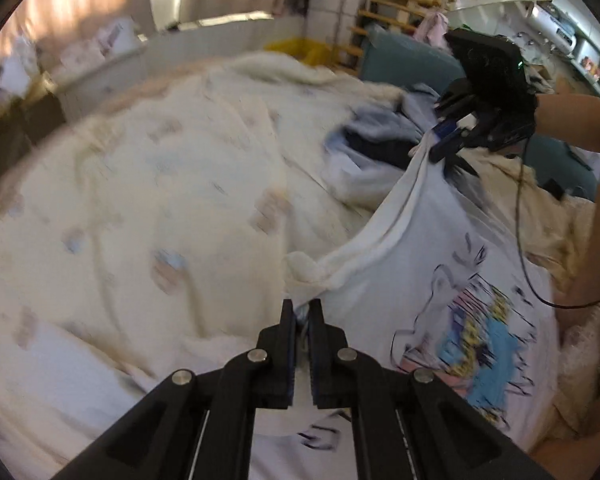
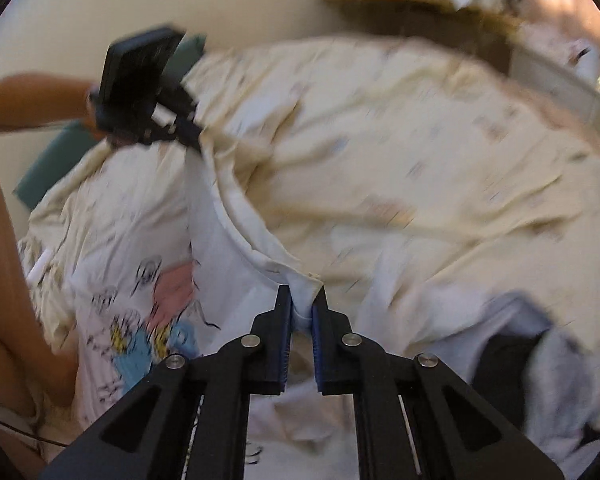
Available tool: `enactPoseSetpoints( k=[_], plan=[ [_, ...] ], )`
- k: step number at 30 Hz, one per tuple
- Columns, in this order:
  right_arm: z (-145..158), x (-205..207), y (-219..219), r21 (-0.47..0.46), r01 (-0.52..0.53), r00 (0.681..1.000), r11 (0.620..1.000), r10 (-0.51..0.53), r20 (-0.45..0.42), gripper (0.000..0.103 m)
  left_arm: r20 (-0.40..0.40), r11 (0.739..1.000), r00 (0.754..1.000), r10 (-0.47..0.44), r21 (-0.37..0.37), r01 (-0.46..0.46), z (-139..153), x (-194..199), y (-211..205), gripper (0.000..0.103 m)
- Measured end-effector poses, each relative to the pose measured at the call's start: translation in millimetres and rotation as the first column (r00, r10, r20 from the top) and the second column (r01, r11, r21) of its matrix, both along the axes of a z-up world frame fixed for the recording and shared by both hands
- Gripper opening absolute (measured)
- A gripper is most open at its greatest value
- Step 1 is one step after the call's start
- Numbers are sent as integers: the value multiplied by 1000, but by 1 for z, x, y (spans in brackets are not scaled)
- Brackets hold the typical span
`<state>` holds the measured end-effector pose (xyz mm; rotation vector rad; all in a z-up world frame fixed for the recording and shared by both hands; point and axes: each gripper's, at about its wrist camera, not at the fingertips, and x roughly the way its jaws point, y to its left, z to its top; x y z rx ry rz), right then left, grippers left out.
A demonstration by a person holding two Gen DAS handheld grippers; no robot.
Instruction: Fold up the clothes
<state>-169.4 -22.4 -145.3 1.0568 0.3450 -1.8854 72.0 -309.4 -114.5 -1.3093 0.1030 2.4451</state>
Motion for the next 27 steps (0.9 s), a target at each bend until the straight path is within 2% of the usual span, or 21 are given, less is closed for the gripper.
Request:
enactPoseSetpoints(
  k=[2, 6, 10, 13, 18, 20, 24, 27],
  plan=[
    [23, -15, 4, -6, 29, 998, 1000, -29, -61, 9, -49, 999, 998, 35, -24, -36, 13, -7, -9, 5],
    [51, -59, 1, 19, 99, 981, 995, -95, -169, 9, -121, 984, 982, 145, -87, -156, 26, -51, -25, 5],
    [54, -114, -23, 138, 163, 954, 977, -120, -275, 9, -138, 952, 963, 230, -176, -252, 21, -103, -36, 5],
    [35, -156, -40, 252, 171, 951, 952, -93, -295, 9, -118, 924, 955, 273, -243, -294, 12, -142, -49, 5],
    [-21, -213, -62, 409, 164, 967, 897, -64, -247, 9, -13, 886, 959, 283, -380, -266, -39, -196, -56, 5],
    [-43, -223, -67, 437, 163, 973, 884, -71, -218, 9, 32, 870, 956, 291, -425, -250, -60, -206, -59, 5],
    [-72, -237, -71, 440, 179, 978, 880, -110, -178, 9, 80, 848, 943, 323, -466, -251, -91, -217, -63, 8],
    [-88, -245, -73, 456, 188, 980, 870, -138, -140, 9, 130, 825, 922, 365, -504, -255, -113, -222, -64, 13]
  ],
)
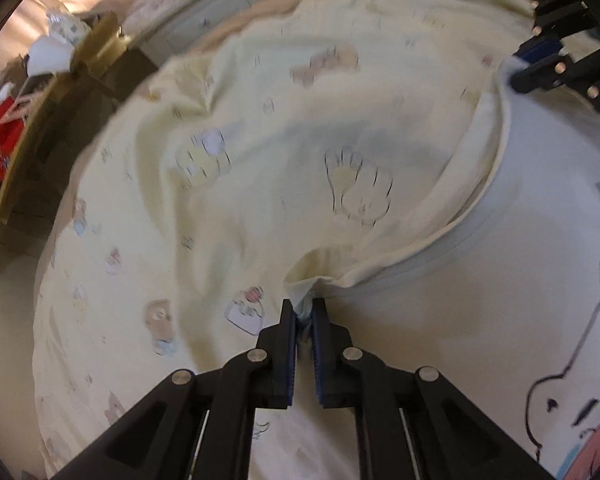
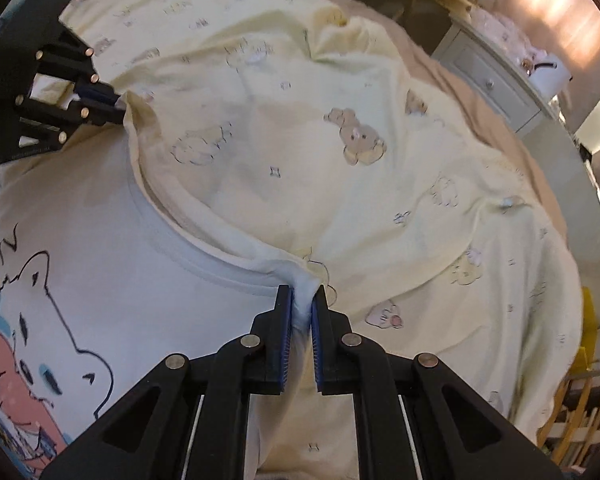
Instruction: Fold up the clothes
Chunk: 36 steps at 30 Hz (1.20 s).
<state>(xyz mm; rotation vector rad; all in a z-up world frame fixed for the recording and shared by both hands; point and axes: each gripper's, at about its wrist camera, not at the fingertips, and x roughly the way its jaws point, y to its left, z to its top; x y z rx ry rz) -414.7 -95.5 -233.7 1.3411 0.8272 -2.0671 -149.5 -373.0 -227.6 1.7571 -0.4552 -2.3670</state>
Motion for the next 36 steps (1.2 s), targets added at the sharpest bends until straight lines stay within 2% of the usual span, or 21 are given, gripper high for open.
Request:
enactPoseSetpoints(
  k=[1, 2, 3, 4, 6, 9, 12, 15, 17, 19, 22, 24, 27, 29, 30, 32, 33, 35, 36],
  plan=[
    [-6, -5, 1, 6, 23, 999, 1000, -24, 32, 10, 7, 1000, 1000, 25, -4, -25, -3, -1, -1, 17],
    [-13, -11, 1, 12, 47, 997, 999, -47, 63, 14, 12, 999, 999, 51, -8, -51, -5, -2, -3, 28],
    [-18, -16, 3, 19, 76, 992, 997, -77, 96, 26, 18, 997, 997, 76, -12, -76, -7, -3, -5, 35],
    [-21, -22, 6, 18, 113, 984, 993, -114, 133, 32, 23, 995, 995, 102, -17, -102, -9, -4, -6, 38],
    [-17, -32, 17, -16, 186, 961, 982, -178, 212, 33, -26, 992, 992, 124, 37, -123, 9, 3, -15, 47],
    [24, -34, 43, -150, 218, 962, 964, -187, 197, 34, -101, 982, 982, 159, 122, -146, 38, 15, -27, 50],
    [73, -22, 84, -293, 240, 962, 925, -187, 199, 46, -193, 968, 958, 213, 177, -180, 71, 35, -40, 55],
    [103, 20, 131, -316, 222, 972, 922, -185, 143, 49, -285, 953, 914, 290, 171, -249, 100, 64, -51, 56],
    [106, 54, 167, -341, 260, 963, 903, -218, 156, 49, -268, 925, 900, 344, 263, -275, 103, 84, -50, 56],
    [101, 89, 200, -364, 305, 949, 880, -250, 191, 49, -232, 909, 919, 319, 348, -228, 96, 96, -29, 56],
    [75, 141, 224, -351, 320, 942, 880, -255, 220, 48, -216, 908, 946, 242, 394, -143, 82, 114, 27, 56],
    [51, 161, 225, -348, 332, 935, 877, -259, 241, 48, -200, 897, 959, 203, 431, -100, 73, 124, 69, 56],
    [18, 181, 216, -347, 337, 932, 875, -258, 255, 48, -161, 863, 970, 180, 499, -77, 66, 134, 121, 56],
    [8, 181, 206, -342, 339, 934, 876, -269, 236, 48, -141, 861, 981, 131, 506, -42, 64, 136, 148, 56],
    [2, 176, 200, -336, 343, 934, 877, -279, 225, 47, -143, 860, 981, 132, 508, -42, 66, 137, 152, 56],
    [1, 173, 191, -345, 338, 938, 876, -284, 198, 9, -149, 858, 979, 138, 512, -43, 69, 140, 158, 56],
    [8, 178, 186, -358, 315, 948, 879, -277, 153, 2, -152, 857, 978, 142, 514, -44, 71, 141, 160, 56],
    [36, 197, 172, -401, 251, 967, 881, -251, 53, 2, -158, 855, 976, 148, 517, -46, 75, 144, 166, 56],
    [55, 212, 159, -404, 190, 976, 895, -216, -19, 2, -166, 857, 971, 172, 512, -64, 73, 145, 160, 56]
  ],
)
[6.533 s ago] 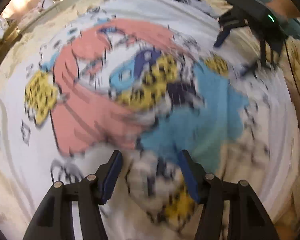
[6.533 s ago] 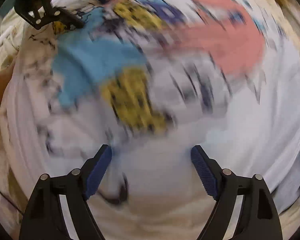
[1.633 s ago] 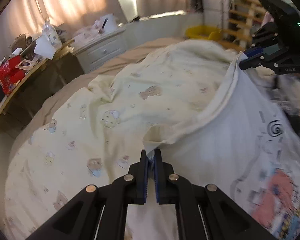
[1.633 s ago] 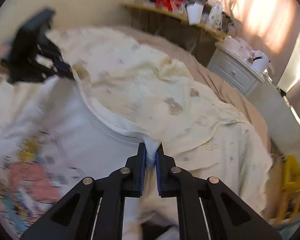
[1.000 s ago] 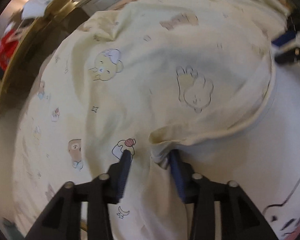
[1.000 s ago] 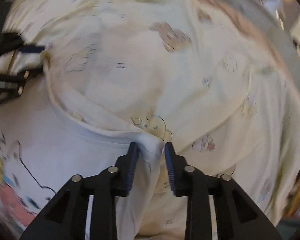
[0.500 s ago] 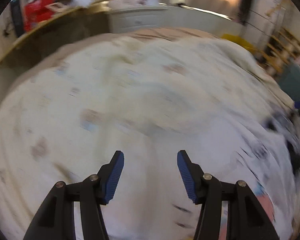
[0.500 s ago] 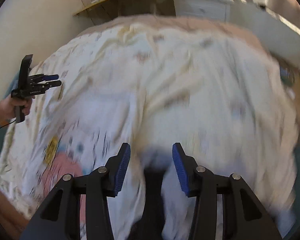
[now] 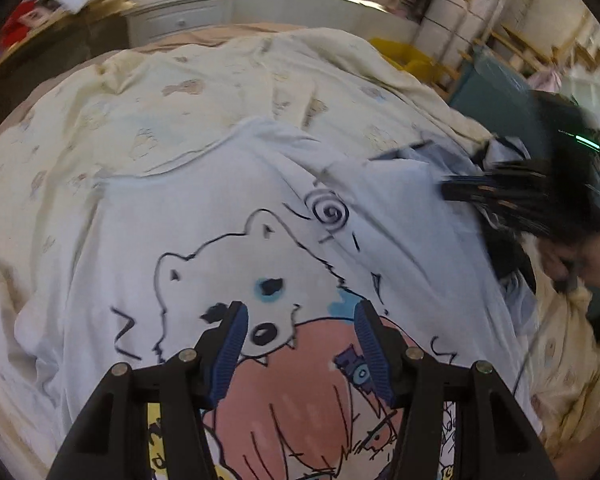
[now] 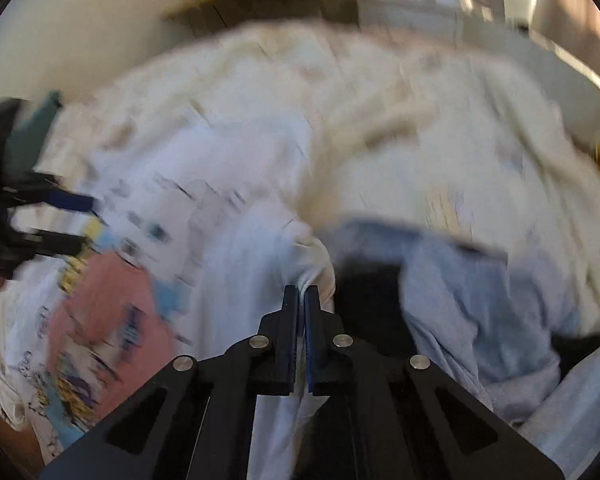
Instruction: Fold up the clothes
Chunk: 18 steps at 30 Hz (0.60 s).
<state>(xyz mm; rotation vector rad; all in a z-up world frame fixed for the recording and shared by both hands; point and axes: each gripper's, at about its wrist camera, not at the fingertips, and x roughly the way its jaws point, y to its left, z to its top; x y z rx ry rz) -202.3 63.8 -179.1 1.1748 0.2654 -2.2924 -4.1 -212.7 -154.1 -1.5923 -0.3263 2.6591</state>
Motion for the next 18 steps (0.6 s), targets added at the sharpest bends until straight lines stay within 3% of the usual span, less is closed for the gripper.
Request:
enactPoseSetpoints(
  k=[2, 4, 9, 11, 14, 16, 18],
  plan=[
    [21, 31, -27, 42, -91, 991, 995, 95, -94, 2, -9, 998, 998, 57, -14, -57, -5, 3, -13, 56],
    [30, 70, -63, 60, -222, 966, 973, 228, -125, 2, 17, 990, 990, 142, -22, -142, -16, 6, -35, 56],
    [-26, 131, -130, 133, -432, 899, 892, 438, -16, 2, 105, 959, 956, 275, 42, -280, -44, 17, -76, 56],
    [-52, 145, -141, 161, -483, 874, 861, 484, 35, 3, 115, 970, 963, 243, 0, -245, -47, 18, -73, 56],
    [-84, 154, -147, 193, -508, 861, 840, 489, 138, 9, 110, 982, 977, 185, 18, -188, -46, 21, -62, 56],
    [-84, 153, -140, 124, -502, 860, 856, 479, 176, 27, 80, 990, 990, 115, 72, -121, -41, 19, -48, 56],
    [-75, 147, -126, 10, -474, 863, 880, 463, 202, 28, 31, 992, 999, 15, 121, -19, -34, 14, -27, 56]
  ],
)
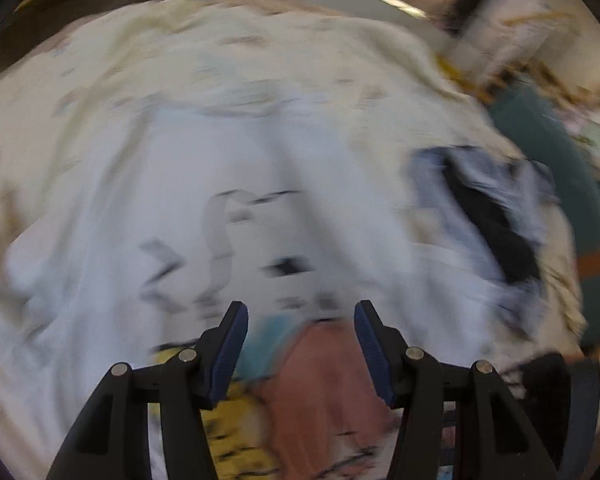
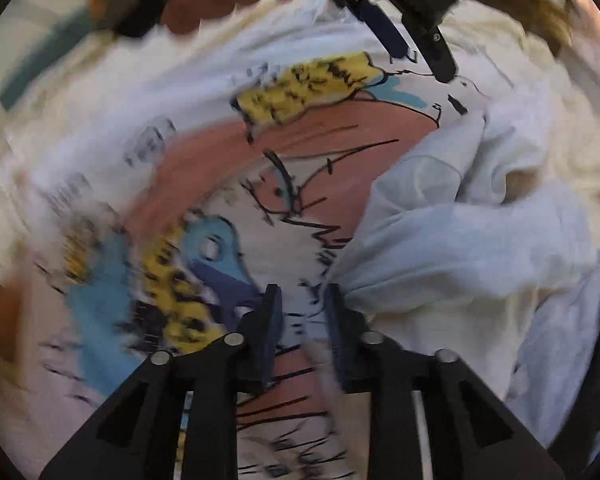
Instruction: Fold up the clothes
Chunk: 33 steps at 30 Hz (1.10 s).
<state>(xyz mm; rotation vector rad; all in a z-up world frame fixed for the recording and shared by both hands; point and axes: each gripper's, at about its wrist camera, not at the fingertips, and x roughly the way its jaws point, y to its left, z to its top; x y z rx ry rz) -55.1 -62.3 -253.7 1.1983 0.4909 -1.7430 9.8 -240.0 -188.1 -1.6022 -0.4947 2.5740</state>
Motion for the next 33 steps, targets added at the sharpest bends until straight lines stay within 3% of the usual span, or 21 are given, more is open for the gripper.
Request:
enactPoseSetpoints(
  k=[2, 4, 5, 6, 10, 11, 12, 14, 16, 20, 22, 27, 28, 29, 30, 31, 33],
  plan=[
    [21, -11, 27, -140, 75, 995, 987, -65, 77, 32, -54, 994, 993, -105, 18, 106, 8, -4, 23, 56],
    [42, -25, 64, -257, 163, 982, 953, -133, 131, 48, -94, 977, 973, -211, -6, 212, 13, -8, 50, 56],
    [48, -33, 81, -285, 213, 974, 934, -178, 142, 63, -92, 971, 967, -238, -5, 238, 11, -11, 59, 56],
    [52, -42, 98, -296, 276, 959, 914, -243, 144, 70, -77, 966, 964, -255, 11, 257, 6, -16, 68, 56],
    [48, -82, 153, -296, 522, 852, 800, -472, 228, 70, -26, 949, 949, -314, -6, 314, -12, -25, 98, 56],
    [47, -88, 161, -301, 559, 828, 773, -500, 254, 70, -14, 941, 942, -337, -41, 336, -15, -26, 107, 50],
    [46, -95, 169, -306, 595, 802, 743, -527, 281, 70, -19, 930, 932, -363, -66, 361, -13, -24, 112, 7],
    [47, -102, 171, -315, 637, 769, 704, -553, 320, 70, -31, 905, 909, -415, -114, 409, -8, -20, 123, 3],
    [46, -109, 174, -308, 672, 738, 673, -572, 358, 70, -63, 858, 869, -491, -209, 470, 1, -5, 142, 3],
    [33, -118, 180, -266, 700, 700, 663, -563, 440, 70, -107, 757, 781, -615, -358, 547, 14, 22, 180, 3],
    [23, -123, 186, -248, 727, 665, 641, -566, 487, 70, -115, 725, 751, -650, -389, 568, 17, 32, 194, 3],
    [-14, -121, 206, -114, 819, 492, 562, -586, 644, 70, -131, 687, 704, -698, -399, 607, 22, 48, 212, 3],
    [-19, -120, 206, -95, 818, 482, 567, -587, 651, 63, -137, 681, 694, -706, -398, 615, 23, 51, 215, 3],
    [-21, -119, 204, -89, 809, 495, 581, -591, 637, 52, -142, 675, 685, -714, -396, 622, 24, 53, 217, 3],
    [-18, -118, 200, -90, 792, 530, 604, -606, 593, 24, -155, 673, 675, -721, -391, 628, 27, 55, 218, 3],
    [-13, -116, 197, -91, 777, 565, 623, -626, 537, 3, -169, 670, 665, -727, -386, 634, 29, 57, 219, 3],
    [1, -115, 198, -136, 768, 605, 626, -638, 477, 2, -182, 661, 651, -736, -398, 636, 31, 58, 222, 3]
  ],
)
